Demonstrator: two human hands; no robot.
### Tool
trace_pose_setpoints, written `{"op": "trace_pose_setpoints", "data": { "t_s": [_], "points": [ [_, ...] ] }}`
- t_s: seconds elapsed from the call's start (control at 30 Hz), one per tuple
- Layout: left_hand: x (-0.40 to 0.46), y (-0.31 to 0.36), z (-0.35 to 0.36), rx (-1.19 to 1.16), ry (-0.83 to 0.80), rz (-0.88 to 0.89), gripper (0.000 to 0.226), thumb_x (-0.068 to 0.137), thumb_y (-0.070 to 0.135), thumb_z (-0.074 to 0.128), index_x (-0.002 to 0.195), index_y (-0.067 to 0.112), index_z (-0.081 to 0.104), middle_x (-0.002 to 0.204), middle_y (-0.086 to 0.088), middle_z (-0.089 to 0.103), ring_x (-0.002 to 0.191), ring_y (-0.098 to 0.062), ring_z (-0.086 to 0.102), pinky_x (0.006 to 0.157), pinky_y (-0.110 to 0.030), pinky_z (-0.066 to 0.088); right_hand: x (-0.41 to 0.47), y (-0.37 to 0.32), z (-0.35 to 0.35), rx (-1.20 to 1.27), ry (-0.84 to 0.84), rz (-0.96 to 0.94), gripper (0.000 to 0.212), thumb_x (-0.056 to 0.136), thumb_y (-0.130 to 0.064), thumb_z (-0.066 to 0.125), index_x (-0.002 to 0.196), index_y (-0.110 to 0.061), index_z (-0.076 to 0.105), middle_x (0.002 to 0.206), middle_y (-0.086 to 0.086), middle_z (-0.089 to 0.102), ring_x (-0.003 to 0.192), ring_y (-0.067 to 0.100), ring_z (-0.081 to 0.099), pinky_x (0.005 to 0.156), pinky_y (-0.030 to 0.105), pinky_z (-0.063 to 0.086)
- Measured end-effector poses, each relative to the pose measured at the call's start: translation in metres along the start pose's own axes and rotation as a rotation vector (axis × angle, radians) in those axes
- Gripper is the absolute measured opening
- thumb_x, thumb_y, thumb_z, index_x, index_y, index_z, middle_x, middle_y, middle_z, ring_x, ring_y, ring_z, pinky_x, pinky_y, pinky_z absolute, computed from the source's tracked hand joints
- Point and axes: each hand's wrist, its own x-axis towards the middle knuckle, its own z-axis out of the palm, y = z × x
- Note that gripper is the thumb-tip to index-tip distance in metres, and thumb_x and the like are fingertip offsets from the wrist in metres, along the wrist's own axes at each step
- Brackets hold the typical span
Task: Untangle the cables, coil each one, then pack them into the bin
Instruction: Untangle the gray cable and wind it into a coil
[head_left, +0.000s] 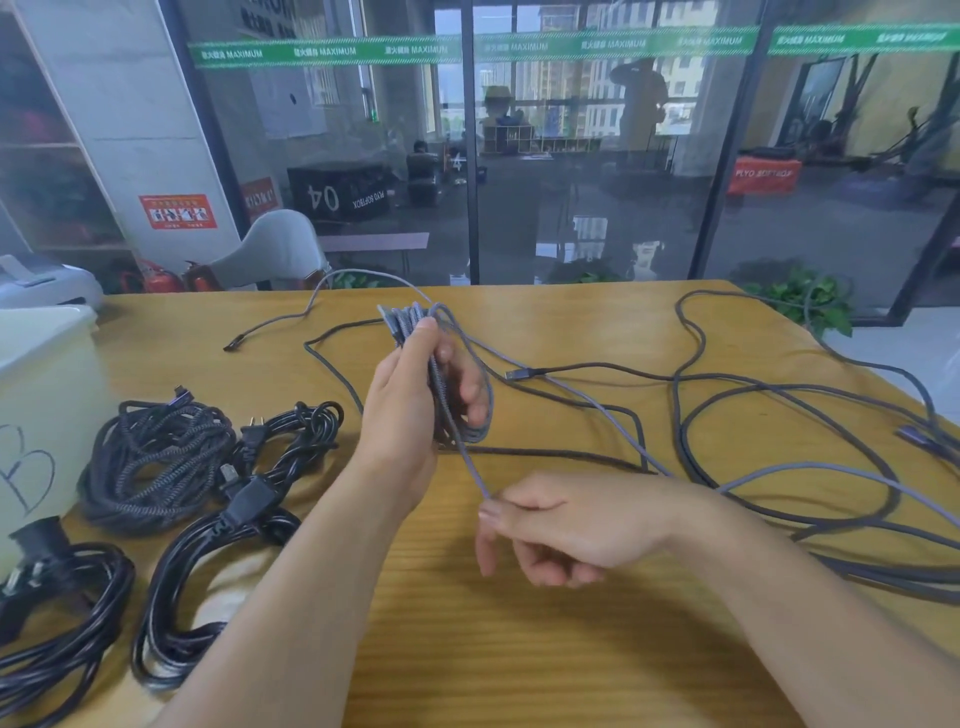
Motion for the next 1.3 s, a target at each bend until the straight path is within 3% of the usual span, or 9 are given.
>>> {"op": "trace_pose_setpoints", "data": {
  "t_s": [0.1,0.23,0.47,0.6,0.67,0.8,0.97,1.1,1.3],
  "points": [
    [-0.004,0.002,0.006,-0.067,-0.140,-0.074,0.038,0.111,0.036,0.037,0.078,0.017,0.039,0.057,-0.003,0.037,0.043,-0.020,0.037,0.046,-0.027,0.036,0.010,0.008,0.002,0.005,-0.002,0.043,0.059,0.110,-0.054,0.030,0.099,-0.009,0.066,0.060,-0.003,0.041,0.046,0.013,0.033,0.045,0.025,0.031],
    [-0.006,0.008,0.006,-0.068,-0.274,-0.163,0.039,0.108,0.040,0.038,0.074,0.022,0.038,0.053,0.006,0.020,0.042,-0.011,0.013,0.044,-0.028,0.011,0.014,0.017,-0.003,-0.055,0.098,0.064,0.061,0.107,-0.059,0.037,0.084,-0.011,0.067,0.052,-0.010,0.038,0.048,0.016,0.035,0.047,0.027,0.031],
    [-0.010,0.011,0.007,0.154,-0.395,-0.254,0.043,0.108,0.037,0.039,0.067,0.023,0.038,0.053,0.004,0.020,0.045,-0.012,0.011,0.045,-0.026,0.011,-0.015,0.046,-0.049,-0.316,0.315,0.170,0.057,0.088,-0.075,0.059,0.070,-0.022,0.070,0.055,-0.003,0.040,0.051,0.014,0.036,0.055,0.032,0.030],
    [-0.008,0.013,0.002,0.276,-0.450,-0.212,0.043,0.111,0.032,0.036,0.068,0.023,0.036,0.053,0.003,0.022,0.046,-0.013,0.013,0.046,-0.026,0.011,-0.043,0.062,-0.075,-0.265,0.474,0.202,0.035,0.087,-0.064,0.069,0.076,-0.031,0.077,0.068,-0.008,0.067,0.061,0.008,0.056,0.063,0.026,0.044],
    [-0.007,0.015,-0.003,0.313,-0.467,-0.191,0.042,0.110,0.032,0.037,0.069,0.023,0.035,0.053,0.003,0.022,0.047,-0.014,0.013,0.046,-0.027,0.011,-0.053,0.070,-0.085,-0.258,0.593,0.225,0.024,0.090,-0.056,0.070,0.082,-0.035,0.078,0.078,-0.016,0.073,0.075,0.007,0.066,0.074,0.029,0.054],
    [-0.007,0.016,-0.003,0.336,-0.471,-0.172,0.036,0.099,0.039,0.043,0.070,0.022,0.032,0.053,0.003,0.023,0.048,-0.015,0.013,0.048,-0.028,0.012,-0.061,0.080,-0.096,-0.388,0.996,0.321,0.026,0.089,-0.058,0.069,0.084,-0.034,0.077,0.080,-0.019,0.071,0.084,0.013,0.067,0.071,0.033,0.053],
    [-0.009,0.010,0.002,0.488,-0.543,-0.147,0.041,0.101,0.039,0.045,0.073,0.014,0.030,0.057,-0.002,0.023,0.052,-0.020,0.013,0.046,-0.025,0.017,-0.031,0.050,-0.073,-0.460,1.434,0.257,0.037,0.087,-0.061,0.072,0.080,-0.025,0.071,0.072,-0.010,0.068,0.066,0.013,0.062,0.056,0.026,0.040],
    [-0.009,0.001,0.003,0.613,-0.516,-0.158,0.048,0.111,0.033,0.044,0.072,0.008,0.032,0.059,-0.006,0.023,0.052,-0.019,0.016,0.044,-0.023,0.019,-0.013,0.031,-0.050,-0.120,1.384,-0.052,0.014,0.098,-0.031,0.069,0.086,-0.025,0.071,0.070,-0.015,0.066,0.065,-0.001,0.059,0.058,0.013,0.038],
    [-0.007,-0.007,0.006,0.670,-0.359,-0.126,0.052,0.111,0.031,0.045,0.064,0.012,0.032,0.059,-0.006,0.025,0.047,-0.016,0.021,0.043,-0.021,0.022,-0.006,0.021,-0.038,0.311,1.103,-0.110,0.028,0.104,-0.012,0.055,0.109,-0.028,0.078,0.072,-0.006,0.062,0.060,0.009,0.062,0.065,0.028,0.057]
  ]
}}
